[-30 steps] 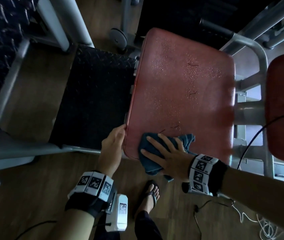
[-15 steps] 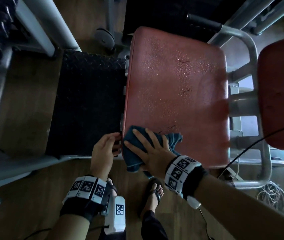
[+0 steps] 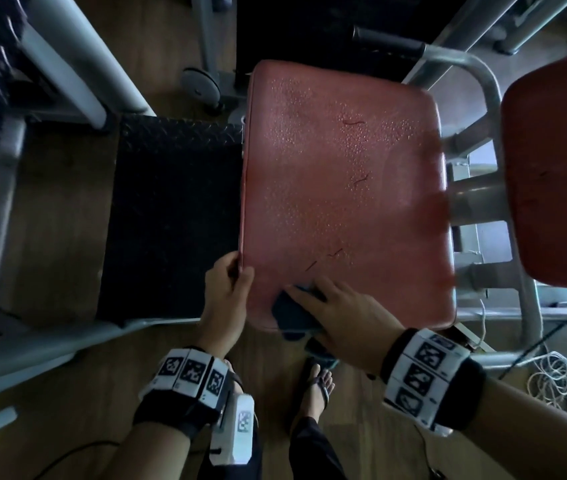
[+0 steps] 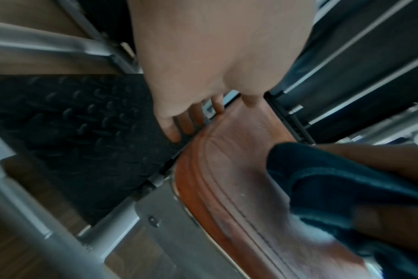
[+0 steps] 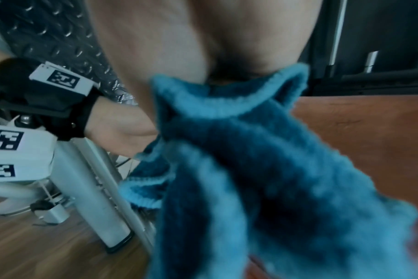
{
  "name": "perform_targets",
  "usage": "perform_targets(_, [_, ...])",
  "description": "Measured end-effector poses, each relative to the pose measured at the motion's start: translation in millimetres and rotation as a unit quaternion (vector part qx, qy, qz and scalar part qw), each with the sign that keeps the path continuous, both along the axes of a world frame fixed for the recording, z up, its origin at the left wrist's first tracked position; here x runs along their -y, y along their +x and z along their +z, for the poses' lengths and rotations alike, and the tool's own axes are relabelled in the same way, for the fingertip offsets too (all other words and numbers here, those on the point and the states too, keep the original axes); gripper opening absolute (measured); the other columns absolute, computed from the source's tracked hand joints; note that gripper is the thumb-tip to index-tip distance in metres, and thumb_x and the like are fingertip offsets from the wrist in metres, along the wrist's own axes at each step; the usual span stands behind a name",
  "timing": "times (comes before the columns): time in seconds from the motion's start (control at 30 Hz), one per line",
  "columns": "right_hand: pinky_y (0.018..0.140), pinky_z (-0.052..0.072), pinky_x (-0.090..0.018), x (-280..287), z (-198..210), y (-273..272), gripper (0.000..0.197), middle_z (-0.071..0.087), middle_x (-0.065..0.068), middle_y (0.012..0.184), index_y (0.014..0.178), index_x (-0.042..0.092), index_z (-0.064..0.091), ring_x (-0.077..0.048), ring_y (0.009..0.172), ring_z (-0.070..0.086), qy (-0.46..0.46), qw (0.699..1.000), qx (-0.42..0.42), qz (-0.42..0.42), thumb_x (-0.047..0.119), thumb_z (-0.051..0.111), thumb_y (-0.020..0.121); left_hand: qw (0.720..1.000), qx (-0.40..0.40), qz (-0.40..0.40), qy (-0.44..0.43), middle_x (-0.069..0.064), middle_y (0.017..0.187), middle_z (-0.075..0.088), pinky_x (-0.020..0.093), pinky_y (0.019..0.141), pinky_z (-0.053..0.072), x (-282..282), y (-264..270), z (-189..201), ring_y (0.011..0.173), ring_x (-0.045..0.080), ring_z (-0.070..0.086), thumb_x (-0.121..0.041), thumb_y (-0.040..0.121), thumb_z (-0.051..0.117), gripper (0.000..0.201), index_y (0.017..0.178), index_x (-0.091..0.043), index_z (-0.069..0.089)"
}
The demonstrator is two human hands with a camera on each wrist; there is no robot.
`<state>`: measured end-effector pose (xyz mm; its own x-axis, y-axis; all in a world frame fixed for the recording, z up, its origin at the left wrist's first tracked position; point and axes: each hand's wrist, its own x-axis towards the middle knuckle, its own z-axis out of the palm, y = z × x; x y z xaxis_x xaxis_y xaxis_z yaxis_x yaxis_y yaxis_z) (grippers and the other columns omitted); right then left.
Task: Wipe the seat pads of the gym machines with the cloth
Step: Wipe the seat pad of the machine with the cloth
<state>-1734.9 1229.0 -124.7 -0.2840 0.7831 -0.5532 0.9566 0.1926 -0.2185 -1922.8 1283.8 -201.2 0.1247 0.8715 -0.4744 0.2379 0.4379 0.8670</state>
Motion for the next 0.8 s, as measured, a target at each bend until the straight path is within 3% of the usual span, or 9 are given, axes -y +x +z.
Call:
perform_targets(0.07, [0.085,0.054,-0.035,3.0,4.4,16.0,0.069,0.031,-0.001,0.138,0.151,0.038,0.001,-0.021,0.111,0.048,0.001,0.999,0.018,-0.029,0.048,0.041,0.096,1.000,-0.001,-0.007,-0.007,0.005,0.125,0.059,0.050,0.096,0.050,0.4,13.2,-1.6,0.114,0.018,0.059,-0.060,0.085,0.057,0.066,0.133,-0.016,0.047])
perform_targets(0.13, [0.081,0.054,-0.033,5.1,2.9,24.8,0.067,0.033,-0.002,0.137,0.151,0.040,0.000,-0.021,0.107,0.050,-0.003,0.999,0.036,-0.037,0.052,0.037,0.095,0.997,-0.029,-0.001,-0.070,0.010,0.148,0.038,0.051,0.109,0.037,2.8,26.6,0.7,0.133,0.027,0.041,-0.069,0.078,0.054,0.089,0.149,-0.023,0.026])
perform_targets(0.2, [0.078,0.054,-0.034,7.5,-2.9,23.6,0.065,0.032,-0.003,0.137,0.151,0.040,0.003,-0.022,0.105,0.050,-0.016,0.998,0.048,-0.041,0.053,0.036,0.096,0.991,-0.070,0.003,-0.112,0.009,0.156,0.019,0.051,0.113,0.025,6.4,34.6,4.3,0.141,0.031,0.024,-0.058,0.089,0.053,0.083,0.153,-0.029,0.010])
perform_targets(0.27, [0.076,0.054,-0.035,9.3,-9.5,15.6,0.066,0.028,-0.003,0.136,0.151,0.040,0.005,-0.024,0.105,0.050,-0.025,0.996,0.053,-0.068,0.052,0.039,0.096,0.990,-0.084,0.004,-0.117,0.006,0.158,0.010,0.053,0.113,0.019,9.4,37.0,5.1,0.142,0.033,0.014,-0.048,0.094,0.050,0.075,0.153,-0.032,0.006])
perform_targets(0.47, [0.082,0.051,-0.037,6.6,-21.2,-5.5,0.065,0.028,-0.006,0.131,0.150,0.039,0.012,-0.029,0.104,0.052,-0.028,0.980,0.018,-0.198,0.038,0.048,0.095,0.988,-0.104,0.003,-0.113,0.002,0.159,0.005,0.057,0.113,0.018,10.3,37.6,1.2,0.142,0.033,0.010,-0.043,0.094,0.052,0.077,0.152,-0.035,0.002])
perform_targets(0.57, [0.080,0.054,-0.036,8.0,-19.4,-2.5,0.061,0.037,-0.001,0.125,0.143,0.045,0.027,-0.027,0.095,0.059,0.004,0.968,-0.033,-0.248,0.037,0.056,0.090,0.986,-0.119,-0.012,-0.119,0.002,0.159,0.001,0.060,0.114,0.016,8.0,38.0,0.2,0.143,0.035,0.010,-0.046,0.094,0.050,0.078,0.151,-0.038,-0.002])
perform_targets(0.67, [0.082,0.053,-0.034,13.4,-19.4,-2.0,0.054,0.041,0.001,0.122,0.138,0.042,0.041,-0.025,0.096,0.060,0.019,0.953,-0.059,-0.296,0.046,0.060,0.088,0.984,-0.129,-0.020,-0.125,-0.001,0.159,-0.002,0.061,0.113,0.016,7.7,39.4,-1.1,0.142,0.036,0.010,-0.054,0.094,0.046,0.077,0.151,-0.041,-0.005])
perform_targets(0.8, [0.078,0.050,-0.036,16.1,-22.7,-13.0,0.055,0.036,0.001,0.120,0.139,0.039,0.044,-0.027,0.097,0.057,0.012,0.943,-0.068,-0.324,0.060,0.050,0.088,0.981,-0.147,-0.010,-0.128,0.002,0.160,0.000,0.060,0.113,0.017,7.5,42.7,-0.3,0.141,0.039,0.013,-0.067,0.075,0.037,0.089,0.150,-0.042,-0.003])
